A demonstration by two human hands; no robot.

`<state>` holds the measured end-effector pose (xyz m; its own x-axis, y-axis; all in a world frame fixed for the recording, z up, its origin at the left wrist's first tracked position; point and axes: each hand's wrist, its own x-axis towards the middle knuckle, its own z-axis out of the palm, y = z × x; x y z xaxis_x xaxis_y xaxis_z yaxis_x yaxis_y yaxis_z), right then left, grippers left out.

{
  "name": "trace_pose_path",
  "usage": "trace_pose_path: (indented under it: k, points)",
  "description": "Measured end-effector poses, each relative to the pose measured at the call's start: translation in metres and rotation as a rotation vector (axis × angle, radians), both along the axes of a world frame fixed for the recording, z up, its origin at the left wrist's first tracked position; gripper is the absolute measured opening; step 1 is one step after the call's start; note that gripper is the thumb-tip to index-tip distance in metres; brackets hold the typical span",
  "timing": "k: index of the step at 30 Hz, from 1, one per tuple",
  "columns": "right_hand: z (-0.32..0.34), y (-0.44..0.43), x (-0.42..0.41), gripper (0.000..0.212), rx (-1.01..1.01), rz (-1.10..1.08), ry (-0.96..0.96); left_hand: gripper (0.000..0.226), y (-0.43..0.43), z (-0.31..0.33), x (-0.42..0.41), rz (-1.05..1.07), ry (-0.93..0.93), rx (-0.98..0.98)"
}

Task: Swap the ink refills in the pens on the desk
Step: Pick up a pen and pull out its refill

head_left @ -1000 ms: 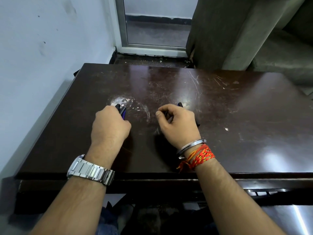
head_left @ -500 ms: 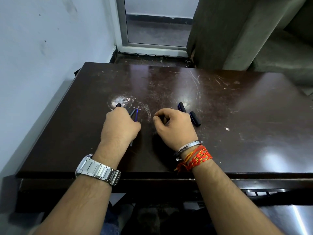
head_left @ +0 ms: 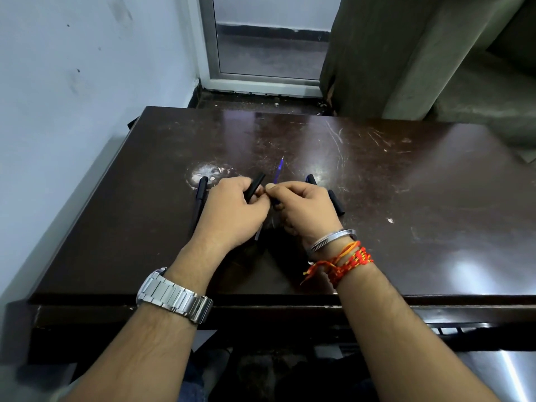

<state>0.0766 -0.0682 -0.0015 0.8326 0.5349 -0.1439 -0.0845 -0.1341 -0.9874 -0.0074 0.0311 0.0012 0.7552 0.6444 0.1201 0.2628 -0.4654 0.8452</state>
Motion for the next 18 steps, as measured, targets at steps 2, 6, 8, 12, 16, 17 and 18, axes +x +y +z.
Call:
trace_pose_path:
  k: [2,6,8,12,16,17,18]
  points:
    - [0.002,0.000,0.002,0.019,0.093,-0.093,-0.043,0.014,-0.002,-0.001,0.002,-0.011,-0.038,-0.039]
    - [0.012,-0.005,0.009,0.016,0.304,-0.311,-0.087,0.016,-0.005,-0.007,0.005,-0.105,0.082,-0.034]
    - [0.016,-0.009,0.014,0.015,0.388,-0.392,-0.063,0.014,-0.006,-0.009,0.007,-0.148,0.152,-0.043]
    - [0.018,-0.013,0.016,0.014,0.462,-0.412,-0.024,0.023,-0.011,-0.008,0.009,-0.202,0.178,-0.075]
    - [0.018,-0.013,0.015,0.014,0.465,-0.420,-0.002,0.023,-0.013,-0.006,0.008,-0.209,0.176,-0.109]
    - [0.019,-0.013,0.015,0.014,0.471,-0.421,0.001,0.022,-0.013,-0.005,0.008,-0.206,0.170,-0.113]
    - [0.019,-0.013,0.015,0.014,0.476,-0.420,0.001,0.021,-0.013,-0.005,0.008,-0.206,0.162,-0.116]
